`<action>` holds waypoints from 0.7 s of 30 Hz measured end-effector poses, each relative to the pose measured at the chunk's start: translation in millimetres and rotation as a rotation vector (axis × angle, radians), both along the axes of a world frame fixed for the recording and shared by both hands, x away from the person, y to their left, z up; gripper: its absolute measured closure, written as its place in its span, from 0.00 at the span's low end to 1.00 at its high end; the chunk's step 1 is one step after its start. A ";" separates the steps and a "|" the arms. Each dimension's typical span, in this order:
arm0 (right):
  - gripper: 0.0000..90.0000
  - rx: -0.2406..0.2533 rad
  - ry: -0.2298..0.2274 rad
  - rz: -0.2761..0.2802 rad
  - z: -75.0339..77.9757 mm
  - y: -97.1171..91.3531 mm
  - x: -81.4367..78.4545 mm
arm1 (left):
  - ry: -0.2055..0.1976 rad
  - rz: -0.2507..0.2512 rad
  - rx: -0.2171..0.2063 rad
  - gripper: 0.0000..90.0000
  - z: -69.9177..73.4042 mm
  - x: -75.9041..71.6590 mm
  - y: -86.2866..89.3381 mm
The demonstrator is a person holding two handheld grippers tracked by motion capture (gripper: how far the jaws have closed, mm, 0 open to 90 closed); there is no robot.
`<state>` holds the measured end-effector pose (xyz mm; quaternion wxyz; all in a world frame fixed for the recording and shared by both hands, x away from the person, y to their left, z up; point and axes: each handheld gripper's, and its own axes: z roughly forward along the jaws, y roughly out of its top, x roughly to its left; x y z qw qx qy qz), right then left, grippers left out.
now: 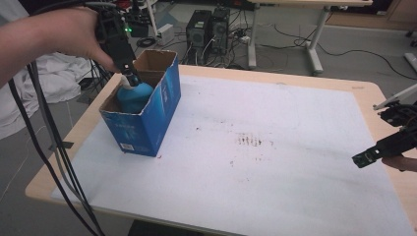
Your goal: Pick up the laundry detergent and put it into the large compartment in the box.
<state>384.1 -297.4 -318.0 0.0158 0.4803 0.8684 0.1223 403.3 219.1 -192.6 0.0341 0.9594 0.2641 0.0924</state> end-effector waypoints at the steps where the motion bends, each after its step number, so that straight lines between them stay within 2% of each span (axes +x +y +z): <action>1: 0.13 -0.003 -0.002 0.000 0.6 -0.6 -0.4 | 0.002 -0.017 0.006 0.22 1.5 0.1 -4.6; 7: 0.13 -0.002 -0.012 0.004 3.2 -0.1 -2.1 | 0.007 -0.115 0.018 0.21 -4.5 -0.1 -38.4; 9: 0.13 -0.003 -0.006 0.000 4.0 1.9 -3.0 | 0.011 -0.133 0.003 0.21 -7.3 0.5 -49.9; 10: 0.13 -0.004 -0.011 0.006 4.2 2.1 -3.2 | 0.012 -0.157 0.006 0.21 -8.0 1.7 -55.2; 15: 0.13 -0.002 -0.019 -0.002 7.3 2.4 -4.1 | 0.013 -0.205 -0.017 0.21 -13.6 4.9 -78.6; 21: 0.13 -0.005 -0.029 -0.008 12.1 0.4 -3.6 | 0.014 -0.265 -0.023 0.21 -19.6 5.4 -103.1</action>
